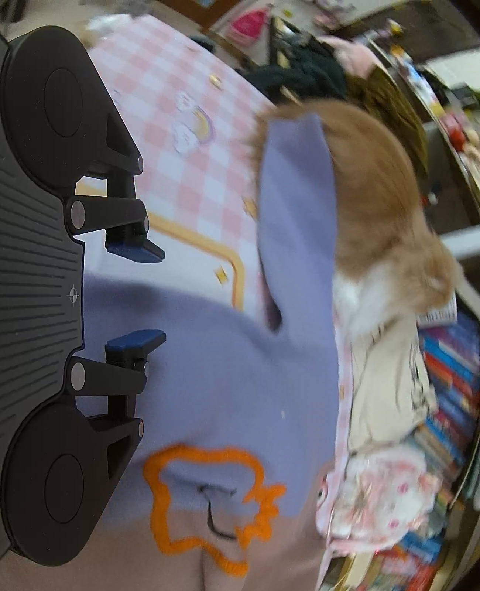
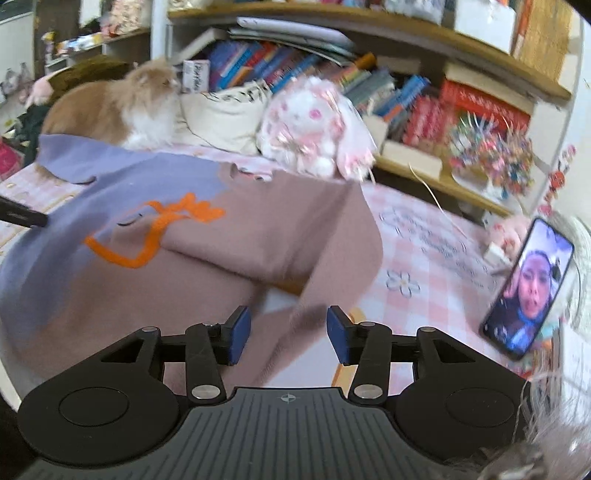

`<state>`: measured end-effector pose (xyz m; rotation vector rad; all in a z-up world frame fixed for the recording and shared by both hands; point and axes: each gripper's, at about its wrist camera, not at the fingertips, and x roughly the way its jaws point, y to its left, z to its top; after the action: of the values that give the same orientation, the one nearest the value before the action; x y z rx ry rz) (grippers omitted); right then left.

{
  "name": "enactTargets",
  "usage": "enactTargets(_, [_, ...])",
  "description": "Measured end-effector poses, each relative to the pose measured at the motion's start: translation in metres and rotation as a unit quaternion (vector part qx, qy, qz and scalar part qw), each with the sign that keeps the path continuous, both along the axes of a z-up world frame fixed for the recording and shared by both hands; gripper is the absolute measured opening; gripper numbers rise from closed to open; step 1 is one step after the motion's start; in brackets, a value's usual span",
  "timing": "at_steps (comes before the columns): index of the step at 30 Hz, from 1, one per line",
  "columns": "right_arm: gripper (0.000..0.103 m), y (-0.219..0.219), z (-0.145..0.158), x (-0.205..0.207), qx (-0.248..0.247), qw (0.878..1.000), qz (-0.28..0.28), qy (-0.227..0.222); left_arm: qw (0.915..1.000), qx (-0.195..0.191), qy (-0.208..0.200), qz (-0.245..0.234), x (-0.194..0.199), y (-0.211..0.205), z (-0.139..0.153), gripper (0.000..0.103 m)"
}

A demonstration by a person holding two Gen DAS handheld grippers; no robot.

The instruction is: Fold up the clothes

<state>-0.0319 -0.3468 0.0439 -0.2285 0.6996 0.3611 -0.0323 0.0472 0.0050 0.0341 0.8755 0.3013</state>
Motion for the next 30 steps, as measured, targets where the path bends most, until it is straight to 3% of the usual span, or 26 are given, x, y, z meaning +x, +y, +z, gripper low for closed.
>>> enactTargets(6, [0.04,0.001,-0.016,-0.001,-0.015,0.998,-0.035,0.042,0.9985,-0.048,0.016,0.022,-0.007,0.032,-0.009,0.04])
enactTargets(10, [0.021,0.002,-0.02,0.004,-0.003,0.995,-0.071,0.068,0.9965,-0.083,0.006,-0.011,-0.004,0.036,-0.015,0.039])
enactTargets(13, [0.014,0.01,-0.024,0.008,-0.005,0.994,-0.075,0.076,0.9938,-0.11,-0.012,-0.002,-0.008,0.039,-0.018,0.035])
enactTargets(15, [0.01,0.017,-0.027,0.012,-0.014,0.994,-0.071,0.077,0.993,-0.113,-0.009,-0.033,-0.01,0.032,-0.017,0.008])
enactTargets(17, [0.008,0.023,-0.03,0.017,-0.018,0.994,-0.069,0.08,0.9914,-0.128,-0.006,-0.03,-0.013,0.03,-0.016,0.007])
enactTargets(22, [0.007,0.032,-0.032,0.026,-0.015,0.995,-0.057,0.077,0.9933,-0.115,-0.01,-0.003,-0.046,0.015,-0.014,0.007])
enactTargets(26, [0.007,0.038,-0.032,0.031,-0.016,0.997,-0.029,0.076,0.9924,-0.12,-0.007,0.027,-0.074,0.007,-0.013,0.007])
enactTargets(30, [0.006,0.038,-0.028,0.047,-0.022,0.997,0.004,0.076,0.9918,-0.125,-0.002,0.024,-0.081,-0.004,-0.013,0.007])
